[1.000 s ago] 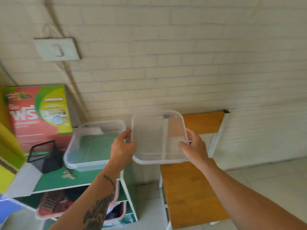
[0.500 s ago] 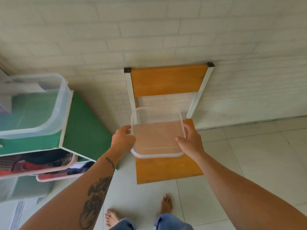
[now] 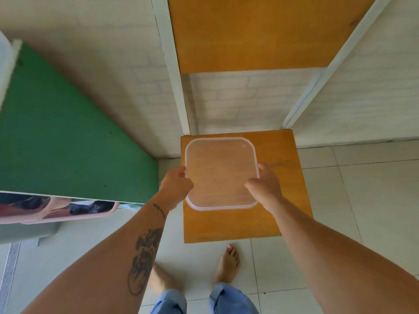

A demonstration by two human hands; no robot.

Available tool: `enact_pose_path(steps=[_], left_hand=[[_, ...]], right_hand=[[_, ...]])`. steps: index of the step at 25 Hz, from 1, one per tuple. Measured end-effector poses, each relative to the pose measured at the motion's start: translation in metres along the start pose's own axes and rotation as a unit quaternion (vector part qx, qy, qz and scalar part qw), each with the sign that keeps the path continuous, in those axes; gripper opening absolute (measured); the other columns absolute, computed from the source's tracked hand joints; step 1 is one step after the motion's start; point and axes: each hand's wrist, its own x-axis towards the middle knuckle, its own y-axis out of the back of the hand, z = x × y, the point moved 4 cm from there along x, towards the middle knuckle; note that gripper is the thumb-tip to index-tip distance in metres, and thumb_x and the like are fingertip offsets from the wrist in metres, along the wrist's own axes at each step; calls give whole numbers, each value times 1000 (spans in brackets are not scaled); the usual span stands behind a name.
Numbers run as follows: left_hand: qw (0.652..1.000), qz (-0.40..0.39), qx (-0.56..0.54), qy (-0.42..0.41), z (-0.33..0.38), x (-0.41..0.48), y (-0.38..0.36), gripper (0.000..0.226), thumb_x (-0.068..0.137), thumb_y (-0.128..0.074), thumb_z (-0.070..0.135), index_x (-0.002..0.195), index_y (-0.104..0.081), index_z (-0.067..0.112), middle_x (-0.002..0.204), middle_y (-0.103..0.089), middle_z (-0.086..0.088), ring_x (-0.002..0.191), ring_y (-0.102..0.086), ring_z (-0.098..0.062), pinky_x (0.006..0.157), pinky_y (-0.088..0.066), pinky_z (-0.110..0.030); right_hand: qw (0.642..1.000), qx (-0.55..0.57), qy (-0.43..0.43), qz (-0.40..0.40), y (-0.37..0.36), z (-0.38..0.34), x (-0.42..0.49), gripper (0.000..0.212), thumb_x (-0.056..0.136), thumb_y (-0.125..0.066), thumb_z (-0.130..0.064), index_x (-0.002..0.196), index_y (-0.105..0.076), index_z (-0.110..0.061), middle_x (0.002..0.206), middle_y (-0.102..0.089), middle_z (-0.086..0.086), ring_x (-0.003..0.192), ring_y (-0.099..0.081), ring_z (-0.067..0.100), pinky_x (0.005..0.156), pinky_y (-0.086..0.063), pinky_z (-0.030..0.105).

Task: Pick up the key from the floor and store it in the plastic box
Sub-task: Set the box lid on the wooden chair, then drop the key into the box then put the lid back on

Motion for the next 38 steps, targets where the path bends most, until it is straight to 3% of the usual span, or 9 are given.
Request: enact_pose_path(steps=[4,7,11,14,16,18,22,27,38], left_hand=[[1000,6,-11,19,-17,22,-14,66,84,-58,0,145,-47,20,131,-62,-2,81,-61,-13,54,-44,-19],[1000,15,4,18,-22,25,-17,61,87,-55,0,144,-50,22,128,-63,0,67,-56,-6,44,-43,-15],[999,20,26,8,-15,7,-9,63,89,-54,0,147,-45,21,144,-52,-1,70,-49,1,34,-35,-6],[998,36,41,-16,3,-14,7,54,88,-52,5,138,-54,22,136,-58,1,72,-51,2,43,-38,-9],[998,46,30,-30,24,-35,24,45,87,-50,9,128,-61,24,121,-66,3,73,-57,-3,52,-42,-16],[998,48,-6,-47,46,-66,47,40,85,-51,10,121,-64,22,105,-69,4,73,-62,-12,59,-53,-25],[991,60,-65,-96,88,-141,107,32,81,-58,8,110,-68,19,90,-74,1,83,-69,-22,83,-60,-41],[966,98,-170,-168,127,-215,175,24,85,-58,1,103,-68,13,88,-72,-7,72,-66,-19,63,-51,-31],[926,240,-193,-217,82,-292,326,24,87,-57,4,105,-67,15,93,-74,-7,76,-68,-19,68,-52,-30]], right_hand=[[1000,19,-23,2,-17,10,23,43,83,-63,0,115,-51,-27,96,-56,-10,88,-58,16,69,-51,30],[1000,5,1,-17,-24,9,22,48,77,-61,1,118,-57,-24,105,-63,-3,83,-60,9,64,-58,31],[998,-31,52,-33,-16,-5,6,60,77,-61,3,131,-55,-24,119,-61,-3,86,-60,7,63,-57,25],[993,-69,87,-50,-3,-27,-20,63,85,-61,0,143,-46,-20,134,-51,0,104,-57,16,76,-53,23],[988,-84,109,-64,5,-46,-42,65,90,-61,-5,150,-40,-20,151,-44,3,129,-51,22,93,-45,25],[981,-94,153,-78,16,-75,-73,64,93,-61,-9,152,-39,-20,155,-41,3,139,-44,21,101,-40,27],[958,-117,250,-79,48,-140,-144,58,95,-60,-13,149,-42,-22,148,-48,4,137,-47,22,109,-43,36],[921,-127,359,-81,73,-221,-214,50,94,-57,-12,143,-50,-19,141,-53,5,130,-51,20,110,-42,38],[840,-148,507,-126,-7,-354,-307,44,94,-60,-12,137,-56,-19,129,-58,2,110,-55,13,92,-43,24]])
